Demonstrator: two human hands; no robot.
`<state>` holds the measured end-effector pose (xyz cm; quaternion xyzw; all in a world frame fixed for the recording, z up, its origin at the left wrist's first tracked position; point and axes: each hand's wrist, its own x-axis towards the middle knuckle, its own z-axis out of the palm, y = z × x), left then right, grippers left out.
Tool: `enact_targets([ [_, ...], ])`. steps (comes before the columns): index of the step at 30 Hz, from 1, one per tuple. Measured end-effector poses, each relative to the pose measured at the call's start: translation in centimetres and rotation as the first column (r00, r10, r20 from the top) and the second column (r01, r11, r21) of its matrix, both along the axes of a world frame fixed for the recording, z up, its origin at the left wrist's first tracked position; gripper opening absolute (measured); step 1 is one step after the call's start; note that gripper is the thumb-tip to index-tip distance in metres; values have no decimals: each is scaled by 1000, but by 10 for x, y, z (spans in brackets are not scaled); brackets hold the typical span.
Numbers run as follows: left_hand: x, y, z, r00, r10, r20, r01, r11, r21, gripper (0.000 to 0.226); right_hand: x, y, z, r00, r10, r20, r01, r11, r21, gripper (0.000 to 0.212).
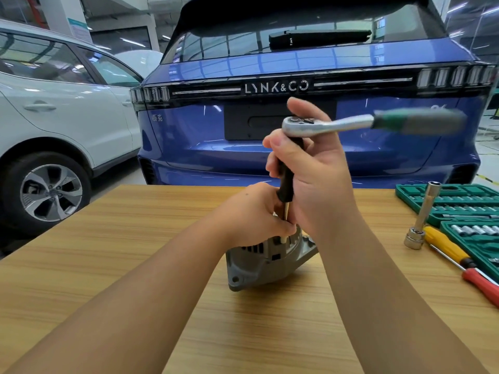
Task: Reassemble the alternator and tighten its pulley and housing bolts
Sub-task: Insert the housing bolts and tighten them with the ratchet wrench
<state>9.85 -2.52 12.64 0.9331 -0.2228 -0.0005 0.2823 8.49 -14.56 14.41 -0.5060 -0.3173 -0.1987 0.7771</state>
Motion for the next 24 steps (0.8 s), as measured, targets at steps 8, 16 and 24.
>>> enact_targets([
  [8, 8, 4, -12, 998, 17, 59, -15, 999, -42, 19, 2, 2, -8, 997, 41, 59, -41, 999, -2, 43],
  [16, 7, 4, -11, 998, 54, 7, -54, 998, -44, 18, -5, 1, -1, 998, 30, -58, -28, 999, 27, 40],
  [24, -2, -3, 1, 1000, -11, 14, 11, 999, 31, 7, 3, -7, 4, 978, -52, -203, 66, 996, 62, 16],
])
